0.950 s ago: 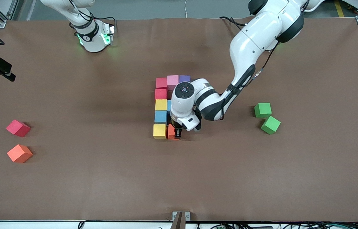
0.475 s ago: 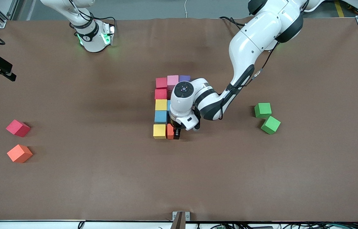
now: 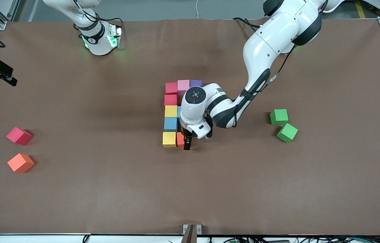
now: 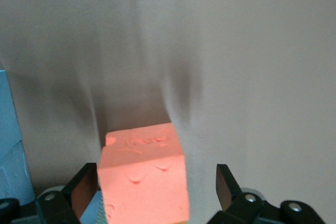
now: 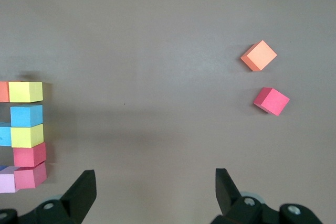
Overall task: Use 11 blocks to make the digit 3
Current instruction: 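Open the left gripper and lift it off the orange cube, then move the left gripper to the green cubes and grasp one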
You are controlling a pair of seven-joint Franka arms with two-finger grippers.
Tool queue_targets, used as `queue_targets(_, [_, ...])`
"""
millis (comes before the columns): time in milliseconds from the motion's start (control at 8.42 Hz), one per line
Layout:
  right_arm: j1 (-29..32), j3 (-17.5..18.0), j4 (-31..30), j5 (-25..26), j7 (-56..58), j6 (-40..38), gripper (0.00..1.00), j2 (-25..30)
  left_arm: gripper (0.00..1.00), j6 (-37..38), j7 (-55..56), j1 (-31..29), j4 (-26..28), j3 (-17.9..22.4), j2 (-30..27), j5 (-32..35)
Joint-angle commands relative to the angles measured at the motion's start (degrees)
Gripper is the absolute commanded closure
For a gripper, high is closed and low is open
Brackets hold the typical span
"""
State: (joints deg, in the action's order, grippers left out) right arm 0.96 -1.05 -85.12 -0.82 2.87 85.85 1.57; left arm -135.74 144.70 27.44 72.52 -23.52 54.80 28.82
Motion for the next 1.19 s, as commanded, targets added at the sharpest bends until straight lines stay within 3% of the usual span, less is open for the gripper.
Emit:
queue_targets(0, [-0.1,0.1,0.4,0.6,0.5,-1.1,0.0,0.3,0.01,5.4,-1.2,-0.6,1.6,0.5,-6.4,-0.9])
queue_targets(238, [0.0,0.1,0.5,0.6,0.5,-1.2,0.0,0.3,0.01,10.3,-6.8,-6.1,4.6,-2.6,-11.4,-1.0])
queue_targets(356, [0.0,0.1,0.5,0.6,0.5,-1.2,0.0,0.3,0.01,11.0,-11.1,-11.9,10.2,-6.2,-15.0,-1.0])
queue_targets(594, [0.0,0.1,0.6,0.6,0.5,-1.2,0.0,0.3,0.01,10.9,-21.2,-25.9,22.6,-13.8,-21.1,-0.9])
queue_targets(832, [0.0,0.1,0.6,0.6,0.5,-1.3,0.0,0.3,0.01,11.0,-33.7,-43.9,30.7,-22.6,-23.4,-0.2])
queue_targets(1069, [0.0,0.1,0.6,0.6,0.4,-1.3,0.0,0.3,0.0,11.0,-44.3,-53.5,36.0,-23.8,-23.9,2.0])
